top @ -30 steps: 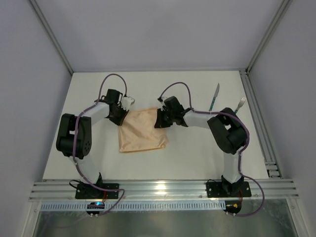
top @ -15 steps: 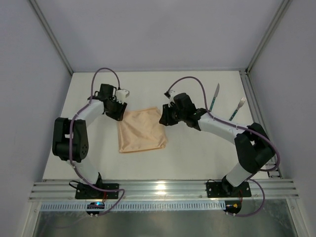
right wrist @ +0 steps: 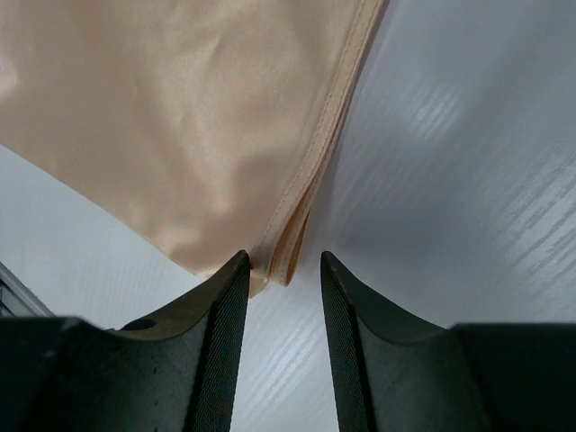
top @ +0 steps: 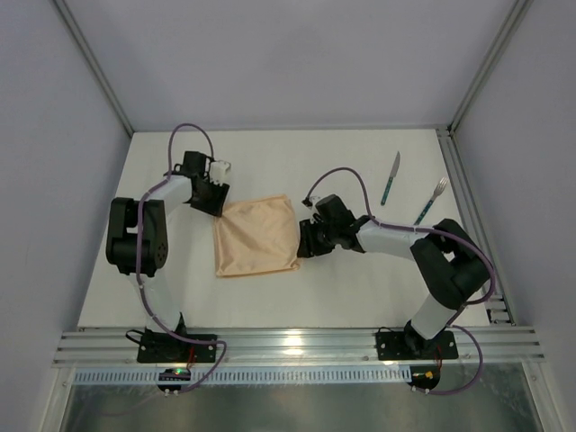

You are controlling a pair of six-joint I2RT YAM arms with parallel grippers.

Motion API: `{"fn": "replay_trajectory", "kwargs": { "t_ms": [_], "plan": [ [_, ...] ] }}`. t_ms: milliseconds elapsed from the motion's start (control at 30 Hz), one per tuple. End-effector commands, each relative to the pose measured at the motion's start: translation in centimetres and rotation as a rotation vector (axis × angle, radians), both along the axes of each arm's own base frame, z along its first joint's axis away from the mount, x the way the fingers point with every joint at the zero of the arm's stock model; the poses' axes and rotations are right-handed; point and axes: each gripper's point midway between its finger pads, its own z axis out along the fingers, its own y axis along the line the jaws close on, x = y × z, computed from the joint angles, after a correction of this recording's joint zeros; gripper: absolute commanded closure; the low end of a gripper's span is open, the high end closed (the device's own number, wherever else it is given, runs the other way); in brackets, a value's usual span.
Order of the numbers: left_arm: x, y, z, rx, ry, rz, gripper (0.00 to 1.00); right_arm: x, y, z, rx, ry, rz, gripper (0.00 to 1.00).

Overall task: Fold the napkin into a case and place the utensils inside
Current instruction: Smooth out the lower triangle-folded napkin at the center of the board.

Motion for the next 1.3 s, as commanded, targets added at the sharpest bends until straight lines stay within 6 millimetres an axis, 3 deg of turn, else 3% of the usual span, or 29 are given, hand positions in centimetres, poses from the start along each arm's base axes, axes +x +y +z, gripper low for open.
{"fn": "replay_trajectory", "kwargs": {
  "t_ms": [0, 200, 300, 433, 567, 700, 933, 1067, 1267],
  "plan": [
    [2.5, 0.7, 1.2, 0.012, -0.078, 0.041, 0.49, -0.7, 1.4, 0.1, 0.059, 0.002, 0.015, 0.58],
    [2.7, 1.1, 0.5, -0.004, -0.074, 0.051, 0.53, -1.1, 1.5, -0.6, 0.086, 0.017, 0.003, 0.59],
    [2.5, 0.9, 0.2, -0.021, -0.067, 0.048, 0.60, -1.0, 2.1, -0.5, 0.120, 0.022, 0.000, 0.59],
    [2.3, 0.8, 0.1, -0.033, -0.068, 0.038, 0.79, -0.7, 2.6, -0.4, 0.141, 0.020, -0.002, 0.60],
    [2.0, 0.9, 0.1, -0.041, -0.070, 0.023, 0.88, -0.6, 3.0, -0.2, 0.157, 0.016, 0.008, 0.69],
    [1.7, 0.9, 0.2, -0.043, -0.079, 0.000, 0.96, -0.5, 2.8, 0.1, 0.158, 0.008, 0.006, 0.70],
    [1.4, 0.8, 0.7, -0.042, -0.088, -0.023, 0.98, 0.0, 1.9, 2.2, 0.131, -0.056, -0.007, 0.61],
    [1.1, 0.7, 0.9, -0.045, -0.090, -0.028, 0.98, 0.3, 2.6, 3.1, 0.171, -0.066, -0.002, 0.58],
    [0.9, 0.9, 1.0, -0.038, -0.091, -0.035, 0.98, 0.4, 3.9, 1.4, 0.157, -0.035, 0.009, 0.57]
  ]
}}
